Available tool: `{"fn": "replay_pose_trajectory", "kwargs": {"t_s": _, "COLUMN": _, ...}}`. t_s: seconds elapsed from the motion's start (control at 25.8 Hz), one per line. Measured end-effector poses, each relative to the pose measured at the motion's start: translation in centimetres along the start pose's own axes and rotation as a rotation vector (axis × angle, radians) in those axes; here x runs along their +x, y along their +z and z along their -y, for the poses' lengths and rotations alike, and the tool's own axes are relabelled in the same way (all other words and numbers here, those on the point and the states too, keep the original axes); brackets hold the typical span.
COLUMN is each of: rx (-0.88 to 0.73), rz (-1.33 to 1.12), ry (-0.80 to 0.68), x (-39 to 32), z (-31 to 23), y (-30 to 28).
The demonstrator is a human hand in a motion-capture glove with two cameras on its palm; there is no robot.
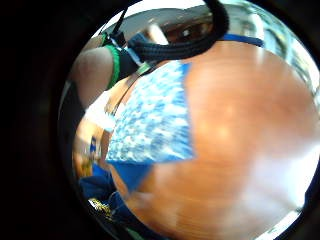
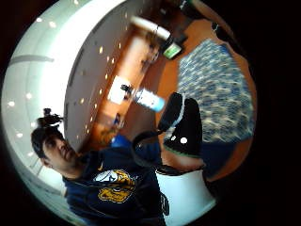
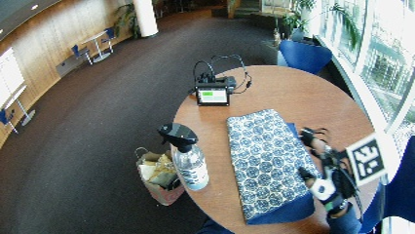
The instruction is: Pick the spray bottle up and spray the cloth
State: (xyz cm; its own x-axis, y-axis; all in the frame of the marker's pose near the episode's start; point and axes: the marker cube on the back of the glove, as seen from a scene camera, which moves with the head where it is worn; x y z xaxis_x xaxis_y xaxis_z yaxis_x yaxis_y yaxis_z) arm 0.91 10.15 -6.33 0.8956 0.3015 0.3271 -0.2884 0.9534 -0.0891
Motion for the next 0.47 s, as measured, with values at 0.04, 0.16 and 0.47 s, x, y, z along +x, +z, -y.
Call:
{"fn": "replay_pose_trajectory", "kwargs": {"t_s": 0.04, "rx": 0.069, "rz": -0.087, "ry": 0.035, "x": 2.6, "z": -1.3, "y": -1.3}}
{"fn": "replay_pose_trajectory", "kwargs": {"t_s": 0.16, "rx": 0.249, "rz": -0.093, "ry": 0.113, "x": 6.7, "z": -4.4, "y": -2.9}}
{"fn": "replay_pose_trajectory", "kwargs": {"t_s": 0.47, "rx": 0.582, "rz": 0.266, "ry": 0.263, "x": 10.3, "z": -10.2, "y": -2.6}}
